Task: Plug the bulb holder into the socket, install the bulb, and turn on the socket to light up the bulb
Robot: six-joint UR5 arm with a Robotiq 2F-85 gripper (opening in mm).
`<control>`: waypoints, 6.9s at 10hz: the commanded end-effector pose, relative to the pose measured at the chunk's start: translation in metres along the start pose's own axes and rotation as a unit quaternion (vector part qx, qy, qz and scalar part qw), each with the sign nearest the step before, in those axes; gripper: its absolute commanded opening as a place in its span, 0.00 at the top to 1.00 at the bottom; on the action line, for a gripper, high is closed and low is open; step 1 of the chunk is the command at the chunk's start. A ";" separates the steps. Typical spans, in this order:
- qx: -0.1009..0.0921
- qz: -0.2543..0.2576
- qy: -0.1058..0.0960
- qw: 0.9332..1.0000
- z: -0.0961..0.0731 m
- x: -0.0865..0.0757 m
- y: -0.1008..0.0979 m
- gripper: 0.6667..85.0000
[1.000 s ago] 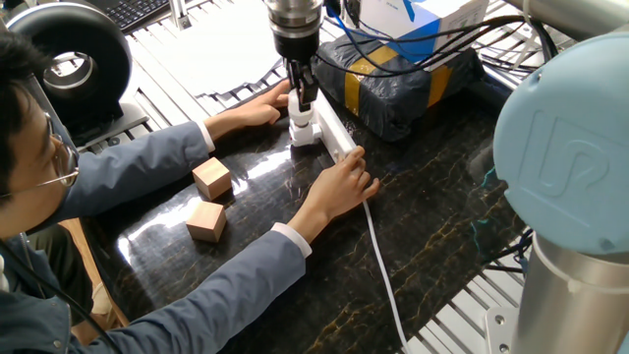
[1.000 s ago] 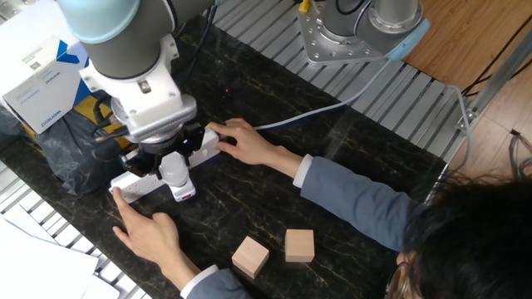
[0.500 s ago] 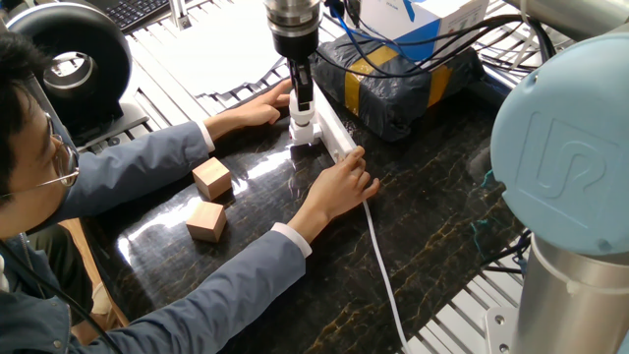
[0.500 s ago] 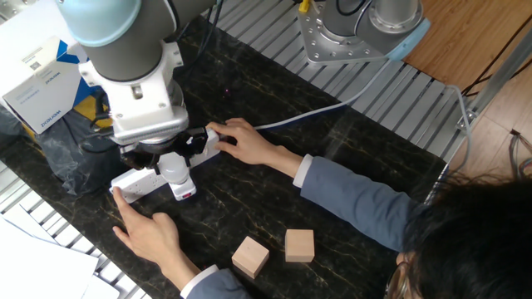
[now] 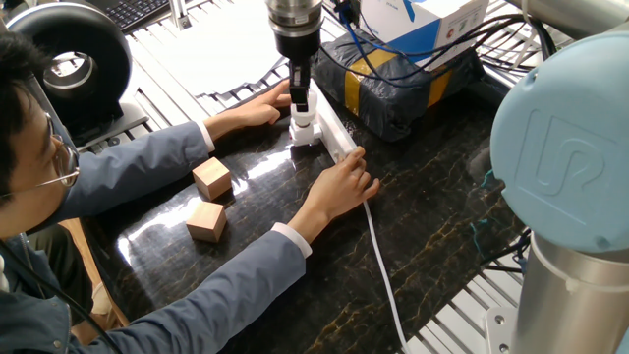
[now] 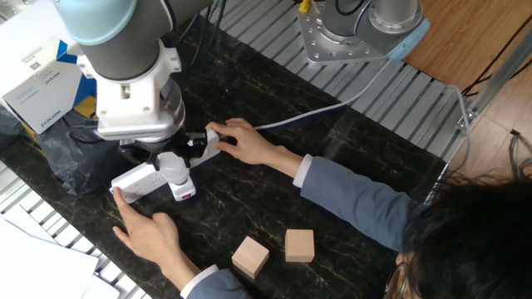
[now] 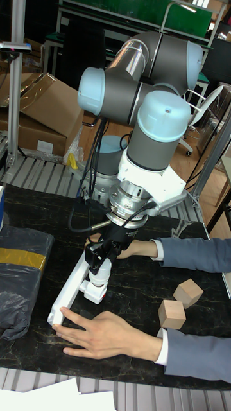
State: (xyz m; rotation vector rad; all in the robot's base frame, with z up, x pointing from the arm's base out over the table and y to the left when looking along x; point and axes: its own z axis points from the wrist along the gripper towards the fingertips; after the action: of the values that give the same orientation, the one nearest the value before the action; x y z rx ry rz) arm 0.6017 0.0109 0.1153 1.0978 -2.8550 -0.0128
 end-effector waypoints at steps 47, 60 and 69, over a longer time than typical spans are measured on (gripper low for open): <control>0.049 -0.191 -0.043 0.979 -0.012 -0.020 -0.005 0.27; 0.017 -0.251 -0.044 0.967 0.008 -0.011 -0.002 0.32; 0.001 -0.152 -0.026 0.988 0.005 -0.003 0.003 0.66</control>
State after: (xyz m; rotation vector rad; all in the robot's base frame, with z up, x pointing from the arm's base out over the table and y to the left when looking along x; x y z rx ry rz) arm 0.6060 0.0121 0.1065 1.6493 -2.6551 -0.0303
